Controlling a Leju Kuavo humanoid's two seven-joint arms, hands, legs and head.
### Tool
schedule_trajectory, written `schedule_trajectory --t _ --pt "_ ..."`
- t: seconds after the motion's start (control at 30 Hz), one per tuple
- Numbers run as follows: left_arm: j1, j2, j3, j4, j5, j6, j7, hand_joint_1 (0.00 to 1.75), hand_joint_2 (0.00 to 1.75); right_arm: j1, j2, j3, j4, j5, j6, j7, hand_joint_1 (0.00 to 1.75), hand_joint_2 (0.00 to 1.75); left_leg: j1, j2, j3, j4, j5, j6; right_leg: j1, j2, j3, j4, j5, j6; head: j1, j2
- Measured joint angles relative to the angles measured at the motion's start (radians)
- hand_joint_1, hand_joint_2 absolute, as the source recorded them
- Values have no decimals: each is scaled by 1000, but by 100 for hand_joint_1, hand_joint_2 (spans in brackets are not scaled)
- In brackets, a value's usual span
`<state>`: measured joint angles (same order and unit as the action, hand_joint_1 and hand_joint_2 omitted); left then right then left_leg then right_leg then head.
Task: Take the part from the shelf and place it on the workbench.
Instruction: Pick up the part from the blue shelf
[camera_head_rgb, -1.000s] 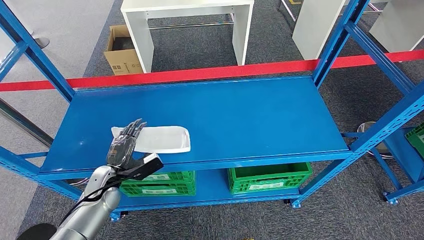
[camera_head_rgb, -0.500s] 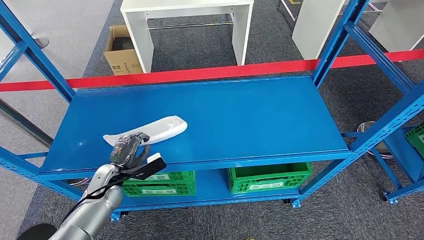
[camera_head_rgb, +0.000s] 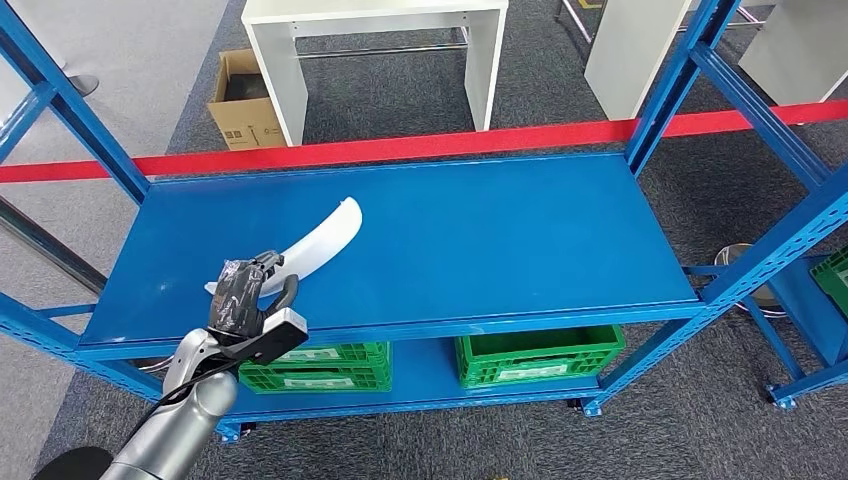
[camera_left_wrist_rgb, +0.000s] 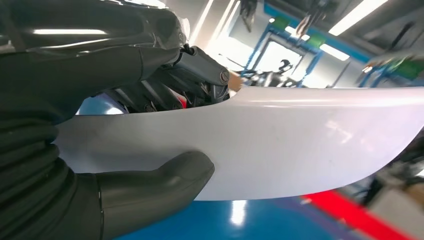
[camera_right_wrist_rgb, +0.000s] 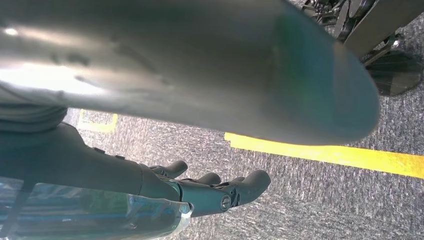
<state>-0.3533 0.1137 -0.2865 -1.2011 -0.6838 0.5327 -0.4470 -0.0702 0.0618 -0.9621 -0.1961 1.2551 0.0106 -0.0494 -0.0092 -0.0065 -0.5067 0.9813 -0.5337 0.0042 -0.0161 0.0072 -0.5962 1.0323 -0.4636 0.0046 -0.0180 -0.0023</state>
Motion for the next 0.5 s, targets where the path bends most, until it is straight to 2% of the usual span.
schedule_trajectory --t 0.2,0.5 --pt "30 0 -22 -175 157 -14 -115 175 175 -1 -1 0 0 1 0 -3 0 0 0 0 0 0 -1 0 0 0 0 0 0 0 0 0" --pt "42 3 -37 -262 171 -17 -123 175 175 -1 -2 0 0 1 0 -3 0 0 0 0 0 0 -1 0 0 0 0 0 0 0 0 0"
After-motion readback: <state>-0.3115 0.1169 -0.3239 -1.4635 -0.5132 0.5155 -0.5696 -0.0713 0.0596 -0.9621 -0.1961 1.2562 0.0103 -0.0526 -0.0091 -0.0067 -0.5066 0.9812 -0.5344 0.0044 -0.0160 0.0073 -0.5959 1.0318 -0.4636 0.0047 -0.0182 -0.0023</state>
